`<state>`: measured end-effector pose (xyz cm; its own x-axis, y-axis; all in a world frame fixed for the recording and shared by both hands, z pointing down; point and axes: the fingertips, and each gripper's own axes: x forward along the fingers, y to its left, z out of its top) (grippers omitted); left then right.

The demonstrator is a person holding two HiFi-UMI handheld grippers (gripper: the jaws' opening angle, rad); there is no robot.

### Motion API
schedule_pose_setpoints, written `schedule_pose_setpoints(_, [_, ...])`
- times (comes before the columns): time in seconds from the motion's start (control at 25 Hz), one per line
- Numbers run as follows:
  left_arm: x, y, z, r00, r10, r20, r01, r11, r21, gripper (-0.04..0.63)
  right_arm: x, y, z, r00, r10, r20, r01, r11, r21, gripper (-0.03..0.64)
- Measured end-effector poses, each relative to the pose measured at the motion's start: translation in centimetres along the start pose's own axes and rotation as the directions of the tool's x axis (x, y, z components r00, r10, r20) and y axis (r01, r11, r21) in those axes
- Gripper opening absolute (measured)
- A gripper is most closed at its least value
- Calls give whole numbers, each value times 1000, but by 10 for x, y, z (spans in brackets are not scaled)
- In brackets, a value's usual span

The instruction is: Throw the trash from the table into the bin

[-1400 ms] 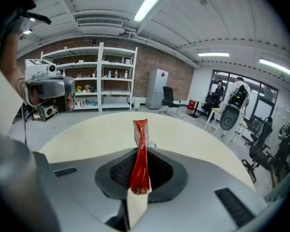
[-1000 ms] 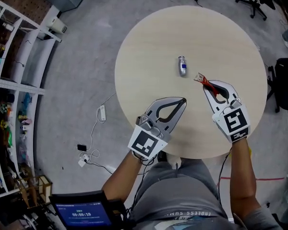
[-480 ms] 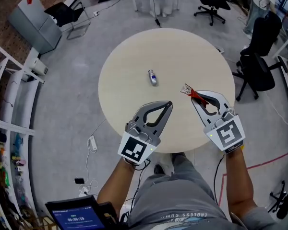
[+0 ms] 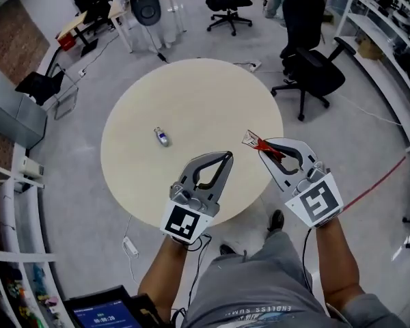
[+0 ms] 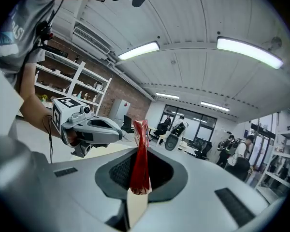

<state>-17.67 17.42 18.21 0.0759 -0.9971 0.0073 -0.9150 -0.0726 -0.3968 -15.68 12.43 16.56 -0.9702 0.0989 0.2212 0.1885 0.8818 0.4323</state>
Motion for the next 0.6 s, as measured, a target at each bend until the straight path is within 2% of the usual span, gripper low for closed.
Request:
schedule_pose_setpoints(0.08, [26, -13, 2, 999, -45, 21, 45, 999, -25, 32, -20, -15, -22, 998, -47, -30, 48, 998, 37, 38])
schedule_pose_setpoints(0.12, [48, -22, 5, 997, -51, 57, 55, 995, -79, 34, -35, -26, -40, 997, -70, -46, 72, 996, 58, 38])
schedule_pose_setpoints(0.2, [102, -48, 12, 989, -55, 139, 84, 974, -210, 34, -73, -51, -82, 990, -116, -85, 125, 987, 105, 38])
schedule_pose_setpoints(0.24, [129, -63, 13, 985, -79, 155, 115, 965, -236, 34, -93, -64, -102, 984, -138, -108, 152, 980, 127, 38])
schedule_pose_setpoints(0.4, [240, -133, 3, 965, -205, 165, 242, 936, -255, 34, -170, -116, -193, 956, -199, -215, 242, 950, 197, 38])
schedule_pose_setpoints(0.6, [367, -224, -29, 933, -324, 159, 358, 883, -302, 34, -249, -164, -323, 917, -225, -330, 321, 906, 274, 38])
